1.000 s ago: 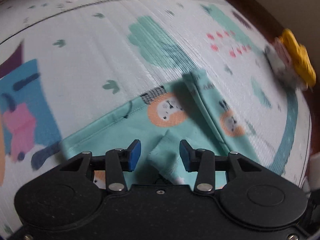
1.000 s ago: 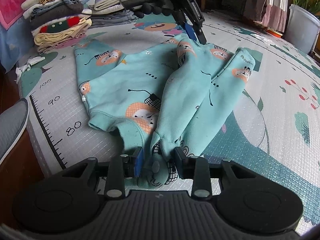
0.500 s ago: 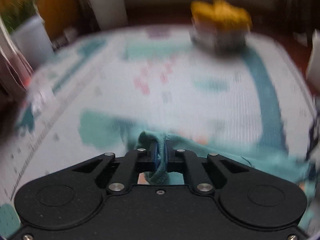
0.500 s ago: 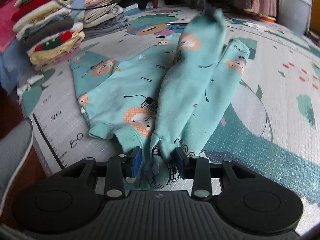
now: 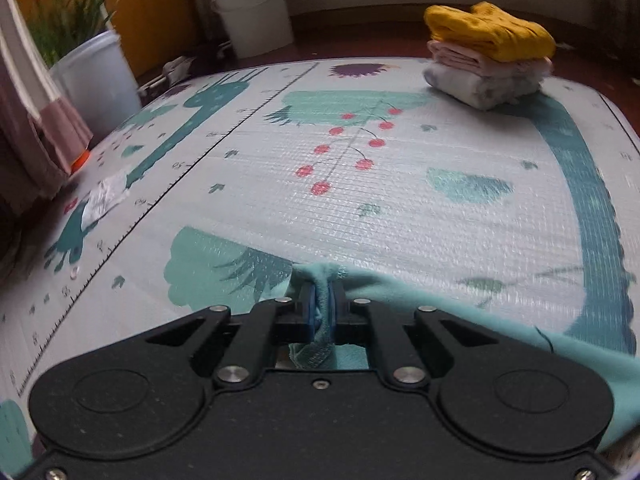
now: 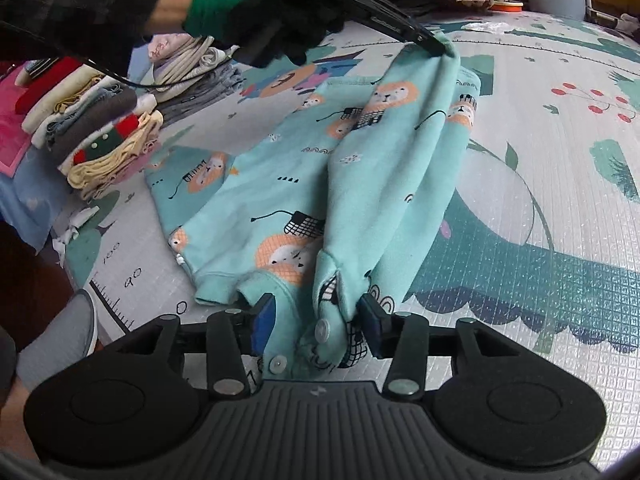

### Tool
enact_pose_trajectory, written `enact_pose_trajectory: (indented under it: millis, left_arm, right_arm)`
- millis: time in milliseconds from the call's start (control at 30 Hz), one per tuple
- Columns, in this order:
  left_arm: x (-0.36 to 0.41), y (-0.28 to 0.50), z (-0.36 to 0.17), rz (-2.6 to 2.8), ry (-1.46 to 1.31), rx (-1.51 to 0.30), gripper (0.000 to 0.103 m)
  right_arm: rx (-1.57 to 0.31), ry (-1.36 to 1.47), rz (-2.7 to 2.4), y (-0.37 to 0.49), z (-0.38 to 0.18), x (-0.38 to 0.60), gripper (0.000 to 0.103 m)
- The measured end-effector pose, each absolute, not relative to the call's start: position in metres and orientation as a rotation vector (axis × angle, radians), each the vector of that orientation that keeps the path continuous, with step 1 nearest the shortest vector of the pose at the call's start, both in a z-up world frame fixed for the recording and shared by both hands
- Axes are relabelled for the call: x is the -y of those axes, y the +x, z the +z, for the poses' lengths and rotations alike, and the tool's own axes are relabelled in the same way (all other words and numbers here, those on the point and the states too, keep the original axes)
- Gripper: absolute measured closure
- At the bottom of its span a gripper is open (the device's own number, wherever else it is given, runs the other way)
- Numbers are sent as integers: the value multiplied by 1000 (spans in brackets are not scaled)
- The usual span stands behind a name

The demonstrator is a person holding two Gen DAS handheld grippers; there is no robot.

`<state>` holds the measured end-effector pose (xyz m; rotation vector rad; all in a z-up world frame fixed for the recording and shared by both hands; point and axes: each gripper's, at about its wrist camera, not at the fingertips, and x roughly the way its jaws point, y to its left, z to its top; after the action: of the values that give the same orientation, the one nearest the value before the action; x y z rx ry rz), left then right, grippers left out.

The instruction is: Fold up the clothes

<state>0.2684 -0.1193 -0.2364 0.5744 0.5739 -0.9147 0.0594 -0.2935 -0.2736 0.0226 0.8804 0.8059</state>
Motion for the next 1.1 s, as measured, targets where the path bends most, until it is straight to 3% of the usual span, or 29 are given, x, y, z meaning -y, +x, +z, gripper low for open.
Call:
enact_pose_trajectory:
  millis: [433,733,767,800,867,967,1100]
  left_arm:
    - [137,270,-263,-878,596,-666,98]
    - [141,267,-270,-859,623,-662,97]
    - [142,268,-272,-852,627,-671,90]
    - [145,270,-275,-829,641,-693,71]
    - [145,272,-272,-781,645,-688,58]
    - [132,276,-250,-767,563,-650,58]
    - [117,269,-238,-871,514,-683,80]
  right_arm:
    - [-843,-125,810,46,-270,285,54]
    - [-617,-173,730,45,-246,293,58]
    - [-606,-174,743,50,-245,290,60]
    - [-611,-171,755,58,-246,286,61]
    - [-621,-178,787,71,-249,277,64]
    - [-650,-220,826,80,-256,266,68]
    - [-713,-226,837,82,-265,261,70]
